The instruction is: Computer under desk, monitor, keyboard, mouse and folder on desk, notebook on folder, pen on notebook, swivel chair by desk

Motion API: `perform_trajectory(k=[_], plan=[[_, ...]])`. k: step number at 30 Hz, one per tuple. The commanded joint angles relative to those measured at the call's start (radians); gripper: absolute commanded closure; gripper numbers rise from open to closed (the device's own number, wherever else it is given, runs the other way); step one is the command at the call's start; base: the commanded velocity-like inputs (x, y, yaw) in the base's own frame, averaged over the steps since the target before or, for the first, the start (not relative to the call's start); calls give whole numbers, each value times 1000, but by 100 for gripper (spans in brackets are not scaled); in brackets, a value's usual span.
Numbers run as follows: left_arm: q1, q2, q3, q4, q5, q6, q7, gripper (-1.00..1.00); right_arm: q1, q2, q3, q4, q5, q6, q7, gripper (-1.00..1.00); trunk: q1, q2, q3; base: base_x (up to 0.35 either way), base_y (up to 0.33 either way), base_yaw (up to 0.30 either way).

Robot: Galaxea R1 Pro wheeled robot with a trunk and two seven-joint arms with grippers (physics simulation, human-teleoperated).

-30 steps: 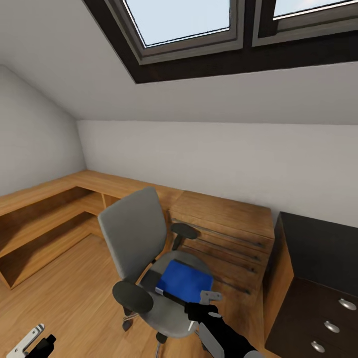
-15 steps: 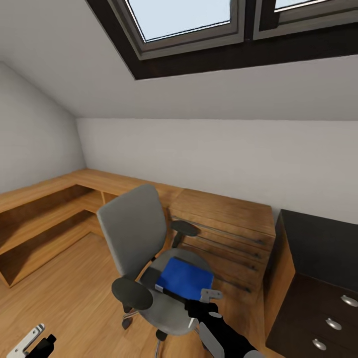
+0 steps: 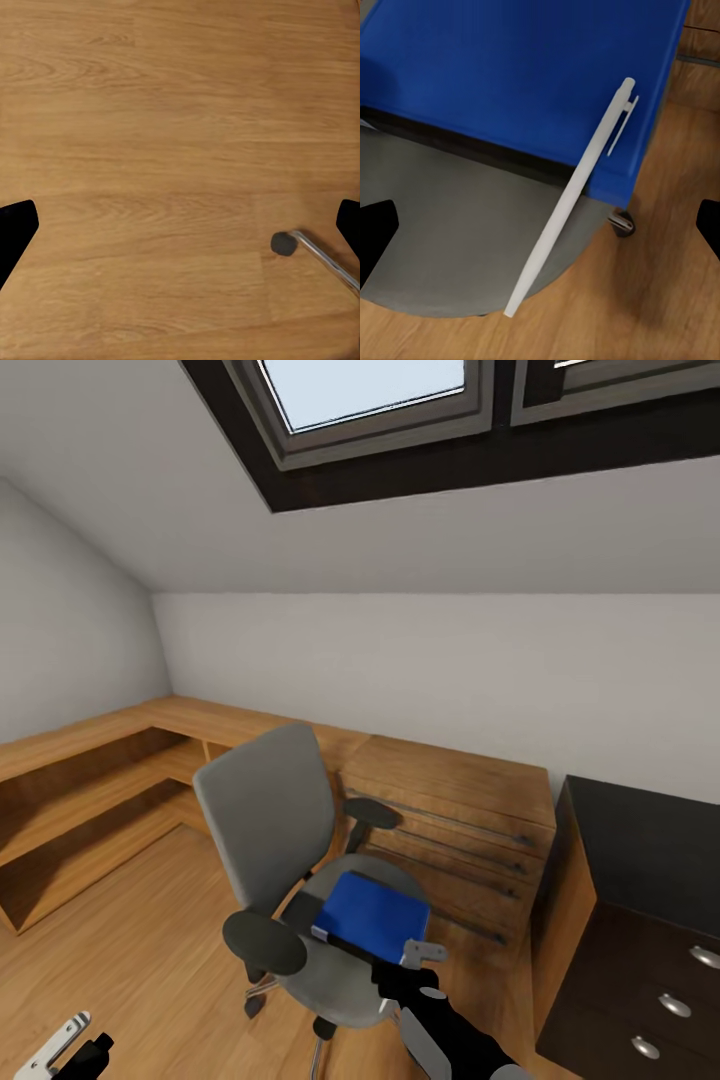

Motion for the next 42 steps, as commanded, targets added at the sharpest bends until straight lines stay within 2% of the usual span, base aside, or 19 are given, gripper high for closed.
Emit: perform_trajectory(k=[1,13,19,20,21,23,30,42], plan=[[0,1,-2,-1,10,-5,3,-100,-1,0,4,-1,-1,5,-7,-100,4,-8,-4,0,0,0],[0,1,-2,-1,10,-5,3,-100,-1,0,3,-1,-1,1,-6,-100,50,-92,-42,0,0,0],[0,1,-5,0,9,-5,-2,-100,-1,0,3,-1,-1,0,-5,-100,50,-92,-42,2,0,0],[0,1,-24,0,8,-6,-3,-100,-1,0,3,-1,-1,0,-5,-100,50,-92,-42,98,0,0],[0,2,-78,2,6,-8,-4,-100,-1,0,2,-1,-1,-1,-5,-100,50,-92,-42,250,0,0],[0,2,-89,2,5,-9,-3,-100,-1,0,2,-1,-1,0,-5,-100,50,-92,-42,123,0,0],[0,2,-96,3,4,-9,-4,-100,-1,0,-2,1,-1,3,-6,-100,50,-92,-42,128,0,0],[0,4,-92,-2,8,-9,-2,-100,-1,0,-29,2,-1,8,-7,-100,54,-99,-45,50,0,0]])
